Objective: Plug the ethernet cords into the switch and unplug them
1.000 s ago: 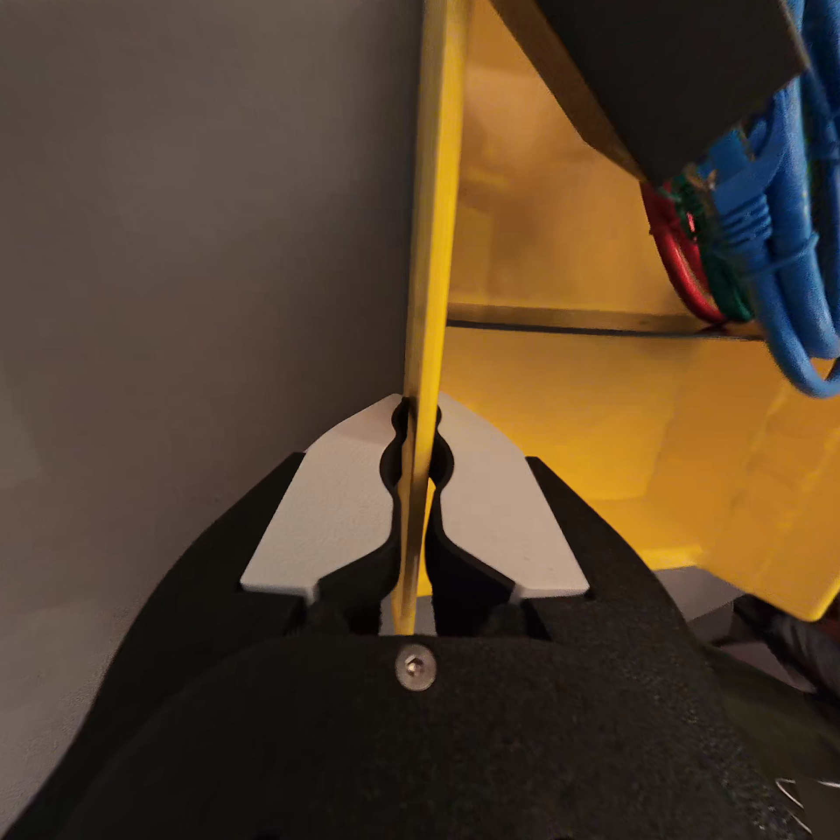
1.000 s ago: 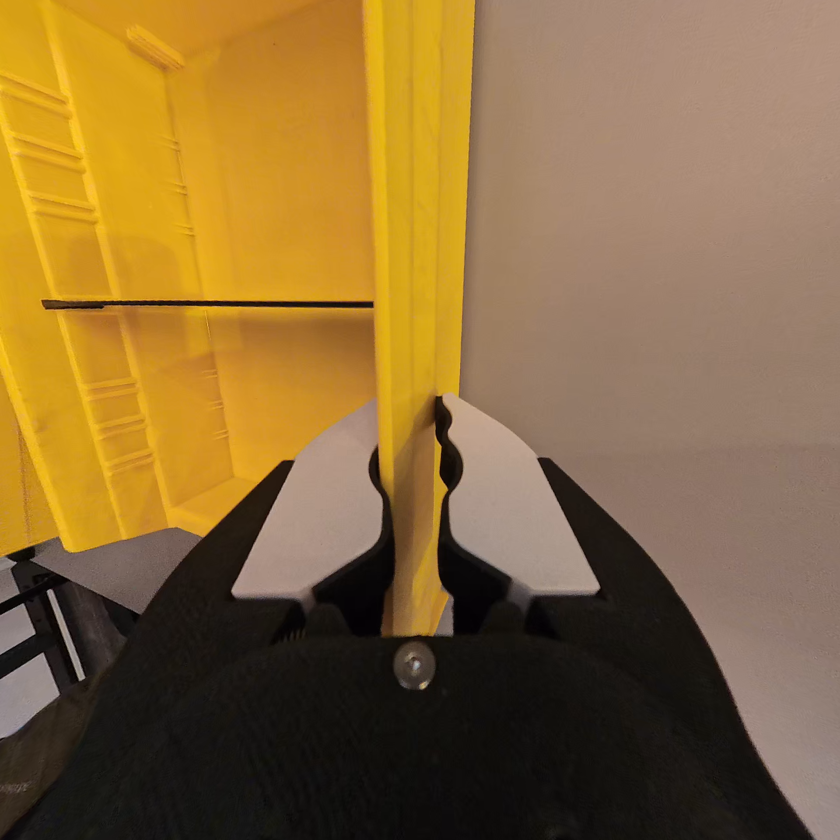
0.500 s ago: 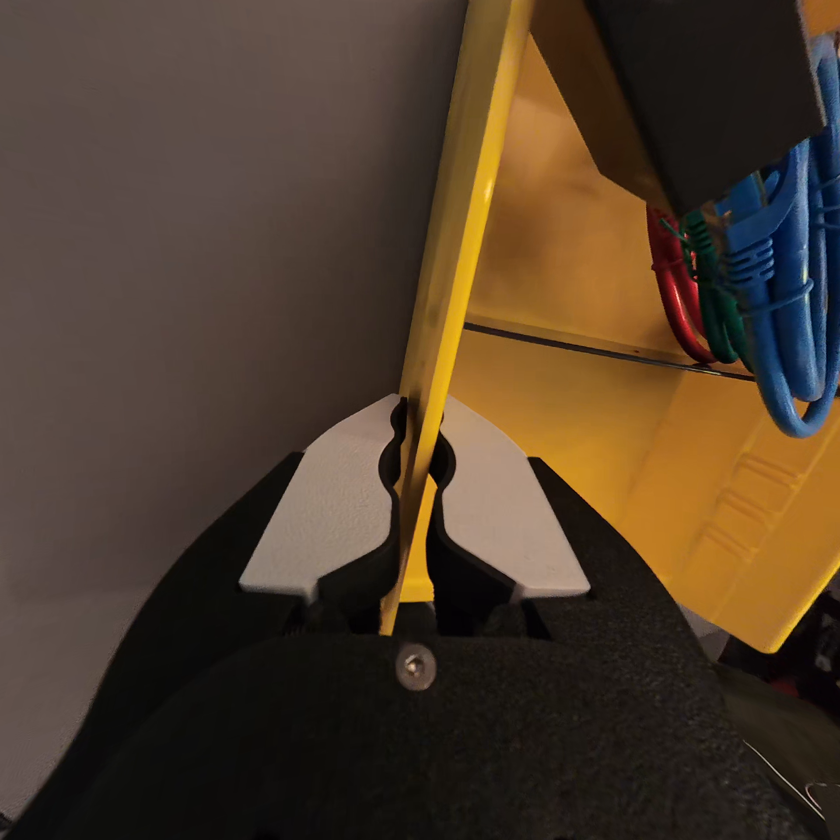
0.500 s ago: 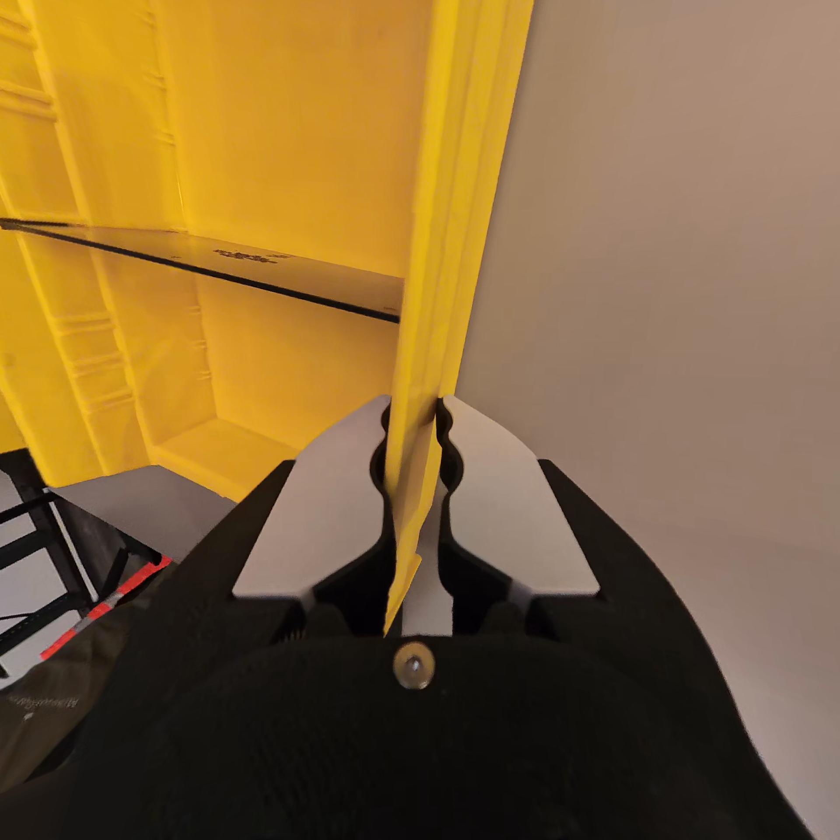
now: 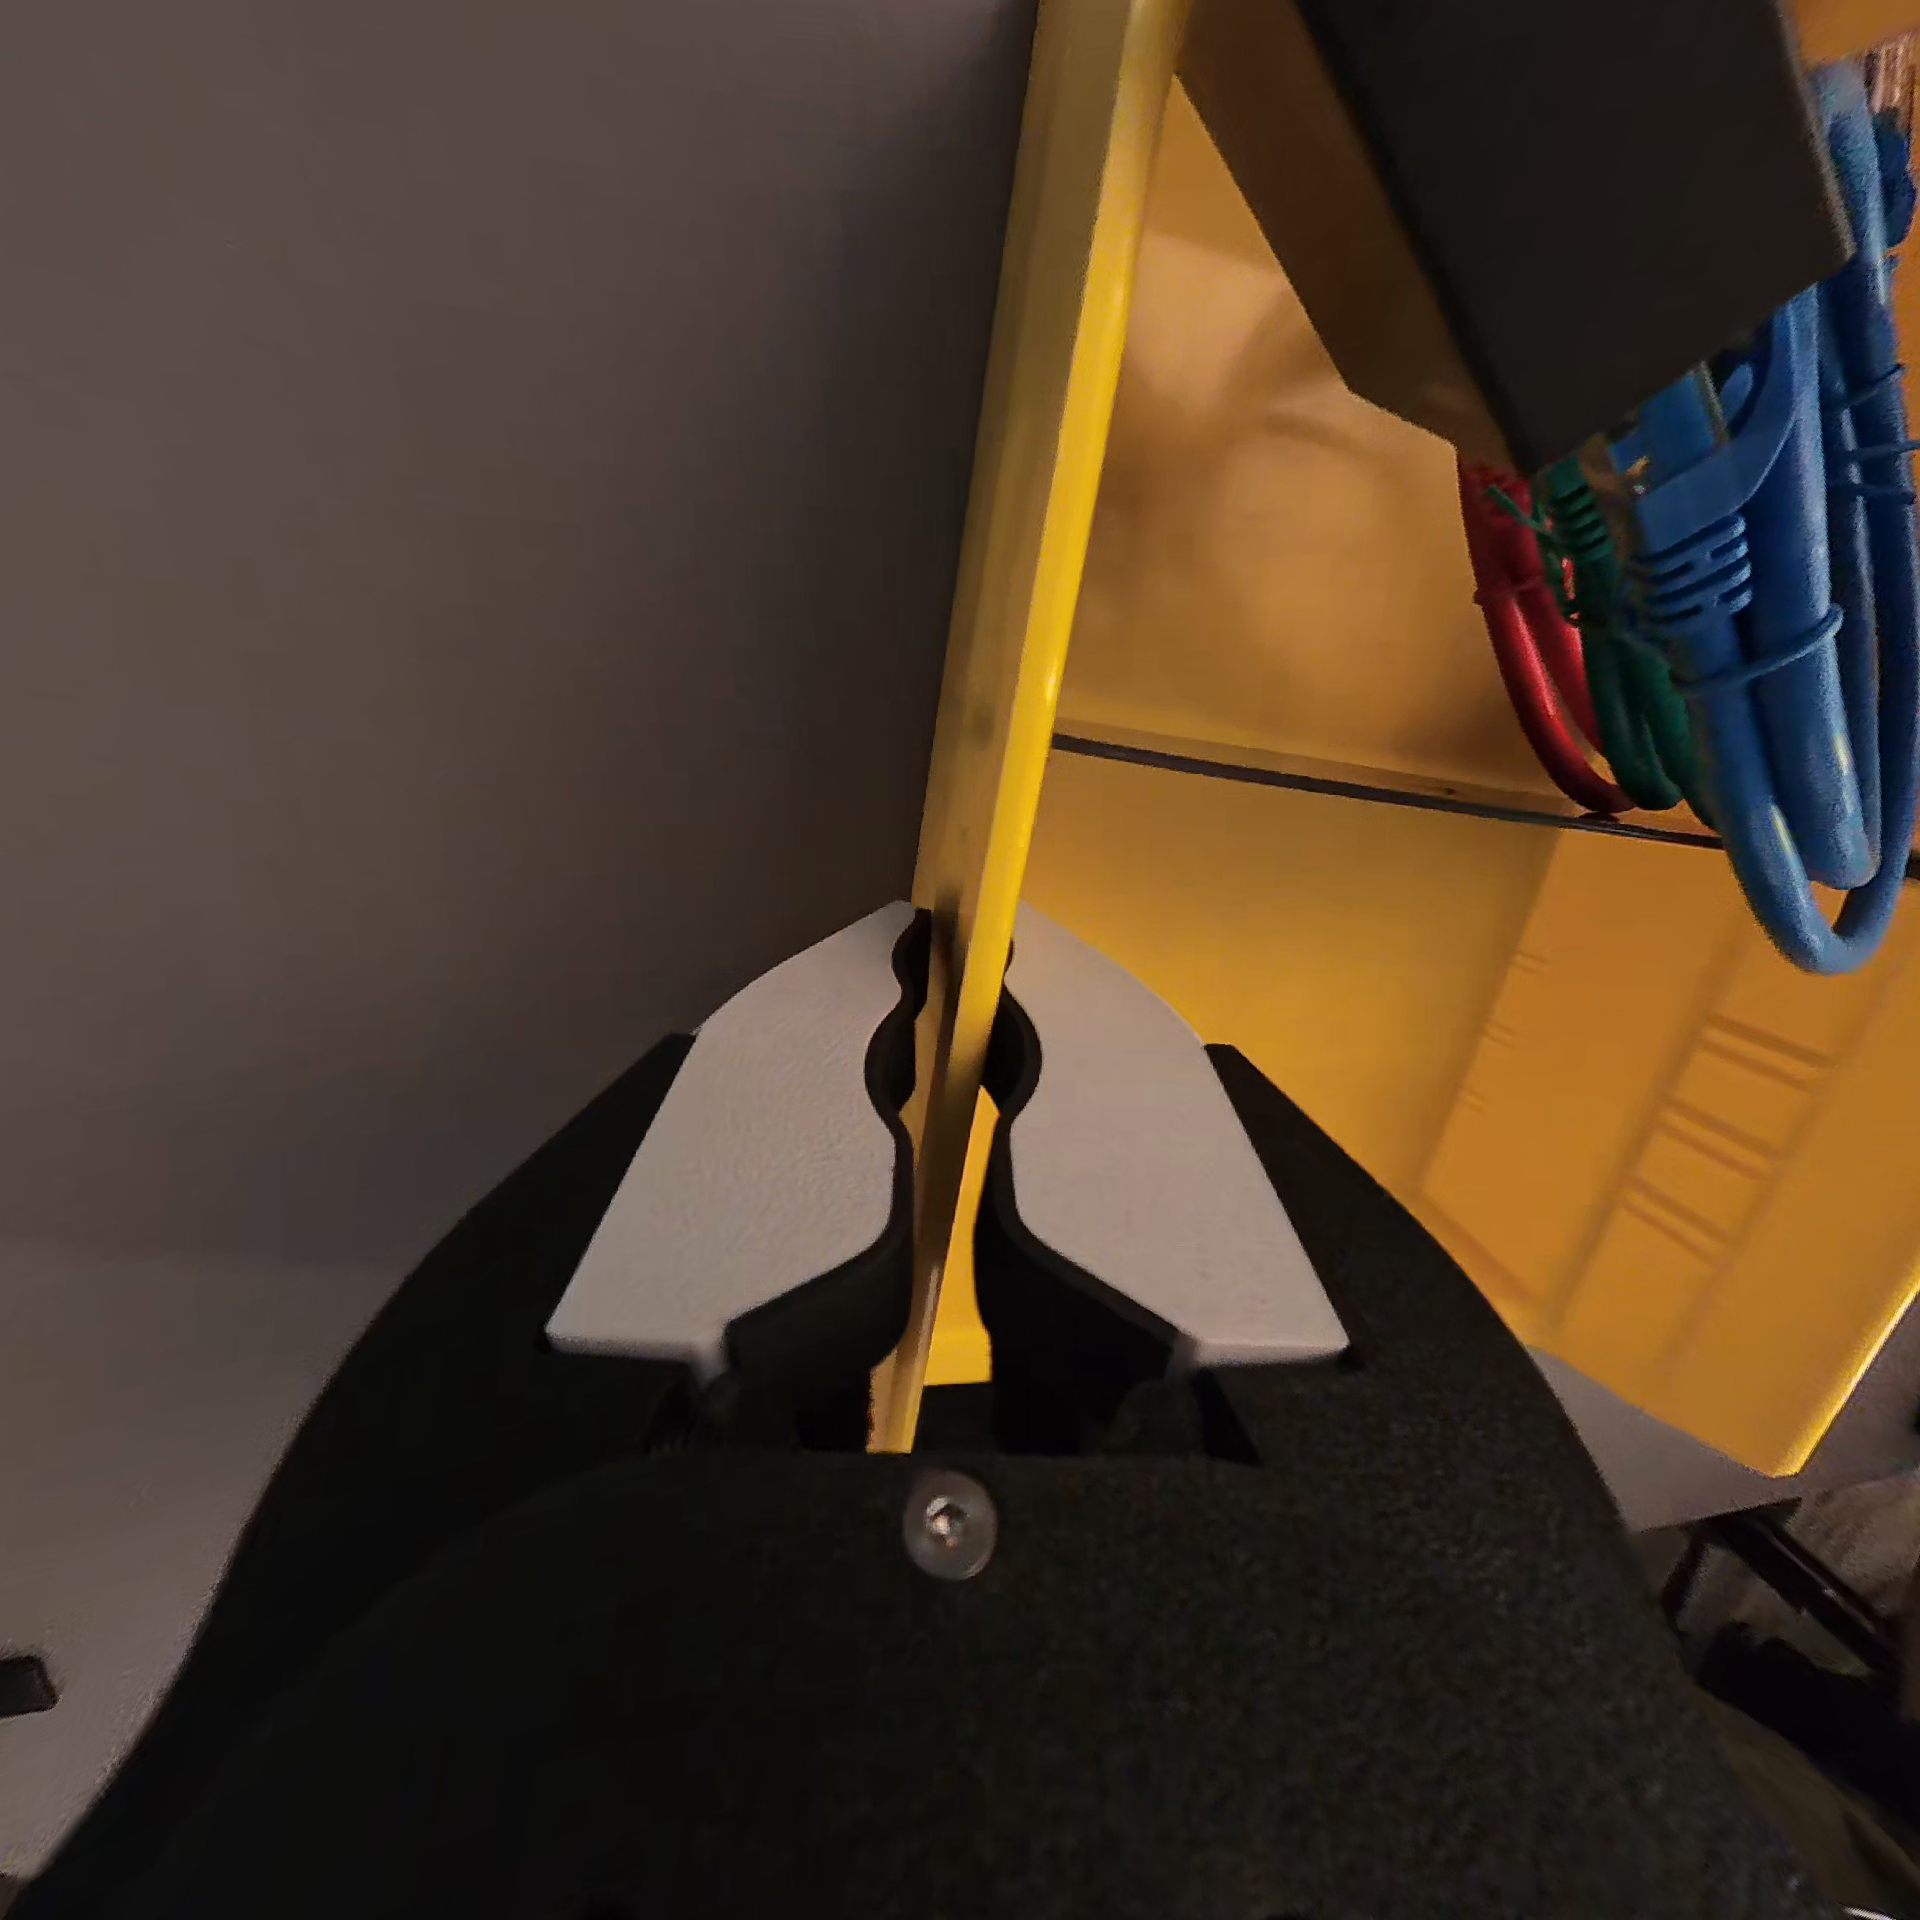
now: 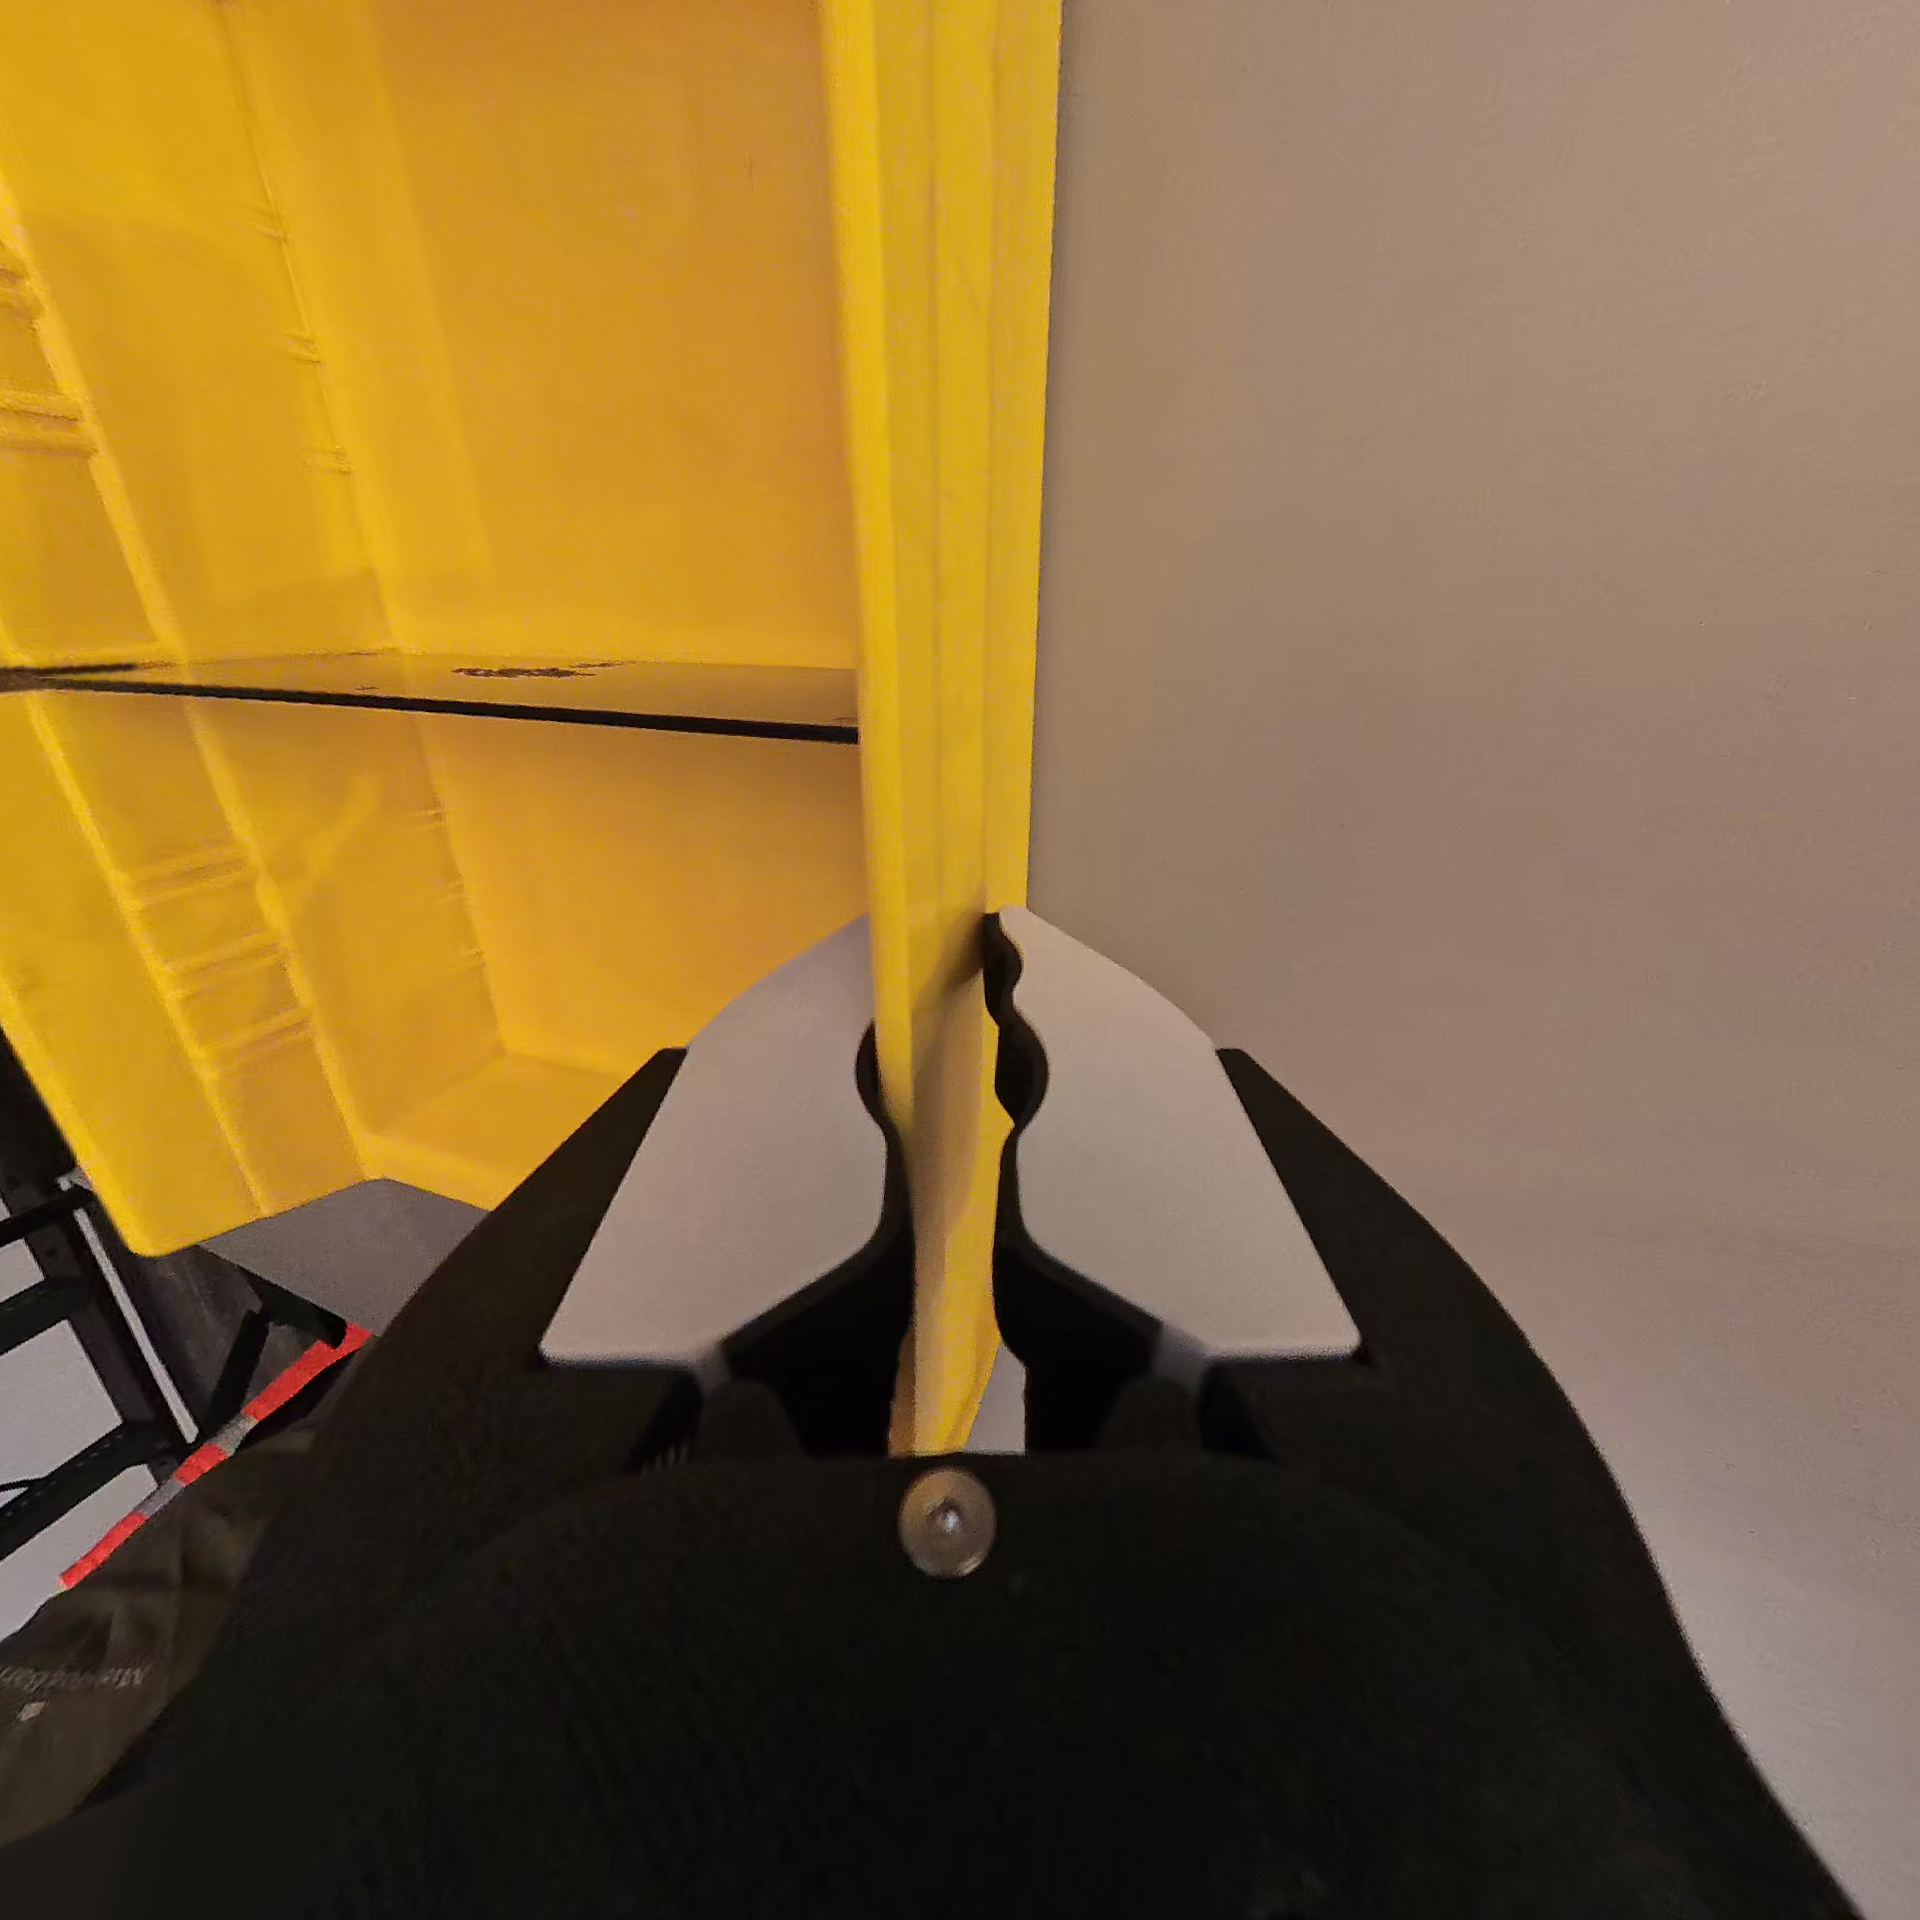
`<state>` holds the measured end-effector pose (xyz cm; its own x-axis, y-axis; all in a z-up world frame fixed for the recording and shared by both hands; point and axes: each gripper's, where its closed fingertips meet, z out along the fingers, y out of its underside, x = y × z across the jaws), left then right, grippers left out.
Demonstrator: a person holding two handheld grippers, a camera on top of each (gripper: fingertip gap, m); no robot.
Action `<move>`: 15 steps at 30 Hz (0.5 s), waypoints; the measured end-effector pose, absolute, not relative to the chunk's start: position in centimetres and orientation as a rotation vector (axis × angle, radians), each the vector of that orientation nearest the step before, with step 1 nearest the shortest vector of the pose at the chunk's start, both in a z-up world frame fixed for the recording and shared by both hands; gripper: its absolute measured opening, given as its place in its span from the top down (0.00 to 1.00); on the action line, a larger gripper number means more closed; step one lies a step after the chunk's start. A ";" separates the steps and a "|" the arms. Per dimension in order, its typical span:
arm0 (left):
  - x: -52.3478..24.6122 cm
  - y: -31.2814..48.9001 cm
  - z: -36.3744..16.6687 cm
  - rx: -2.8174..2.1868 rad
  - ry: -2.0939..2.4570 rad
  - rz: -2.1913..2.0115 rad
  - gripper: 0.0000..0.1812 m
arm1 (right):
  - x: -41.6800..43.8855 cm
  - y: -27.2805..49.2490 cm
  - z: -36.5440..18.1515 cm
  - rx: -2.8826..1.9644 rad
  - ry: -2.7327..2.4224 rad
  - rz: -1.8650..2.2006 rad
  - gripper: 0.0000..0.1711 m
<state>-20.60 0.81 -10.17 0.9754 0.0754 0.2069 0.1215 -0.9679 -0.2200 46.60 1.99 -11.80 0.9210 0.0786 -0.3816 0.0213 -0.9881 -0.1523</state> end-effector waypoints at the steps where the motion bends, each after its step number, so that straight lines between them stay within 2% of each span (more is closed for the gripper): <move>1: -21.0 0.8 -10.2 -2.885 -0.164 -0.296 0.96 | 46.7 1.9 -11.8 -2.937 -0.069 0.593 0.93; 15: -24.1 0.2 -10.1 -2.855 -0.284 -0.313 0.95 | 48.6 1.1 -11.8 -2.916 0.111 0.625 0.92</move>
<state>-24.09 0.24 -10.12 0.9578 0.1642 0.2361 0.2191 -0.9484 -0.2292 48.61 1.05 -11.78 0.9102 -0.0395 -0.4123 -0.1050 -0.9849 -0.1374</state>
